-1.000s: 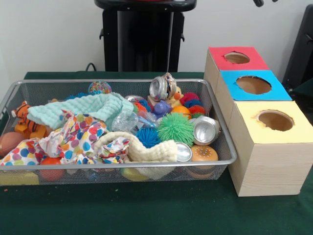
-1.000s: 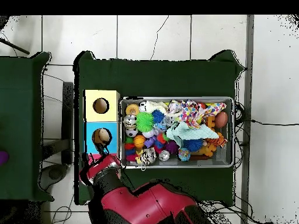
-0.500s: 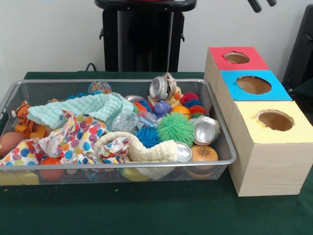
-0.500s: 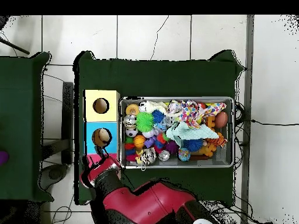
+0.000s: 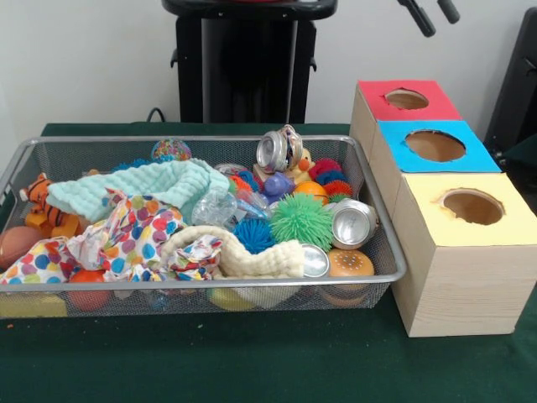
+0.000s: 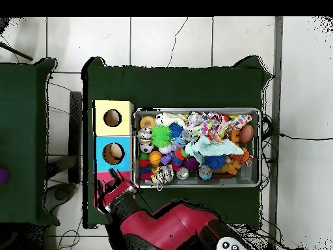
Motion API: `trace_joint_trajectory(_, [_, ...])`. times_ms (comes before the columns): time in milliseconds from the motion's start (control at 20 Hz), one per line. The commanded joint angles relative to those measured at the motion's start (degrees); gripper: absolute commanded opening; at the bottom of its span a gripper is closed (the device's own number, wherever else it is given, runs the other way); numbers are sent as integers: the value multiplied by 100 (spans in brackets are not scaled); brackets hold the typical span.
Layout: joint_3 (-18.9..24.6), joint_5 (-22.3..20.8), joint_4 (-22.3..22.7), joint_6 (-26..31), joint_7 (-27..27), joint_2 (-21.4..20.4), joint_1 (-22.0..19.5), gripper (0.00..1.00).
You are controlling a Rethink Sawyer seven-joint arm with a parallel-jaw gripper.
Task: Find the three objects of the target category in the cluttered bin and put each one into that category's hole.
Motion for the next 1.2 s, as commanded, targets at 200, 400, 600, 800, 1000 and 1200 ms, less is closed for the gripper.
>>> trace_joint_trajectory(200, [-824,-1077,-624,259,396,1106,-164,100])
trace_joint_trajectory(400, [-783,-1426,-734,358,415,1316,-337,100])
trace_joint_trajectory(600, [-638,-1594,-816,480,492,1413,-474,100])
trace_joint_trajectory(800, [-512,-1498,-765,521,577,1288,-458,100])
trace_joint_trajectory(1000, [-472,-1423,-708,451,622,1226,-403,100])
trace_joint_trajectory(1200, [-260,-1391,-663,555,636,1156,-500,100])
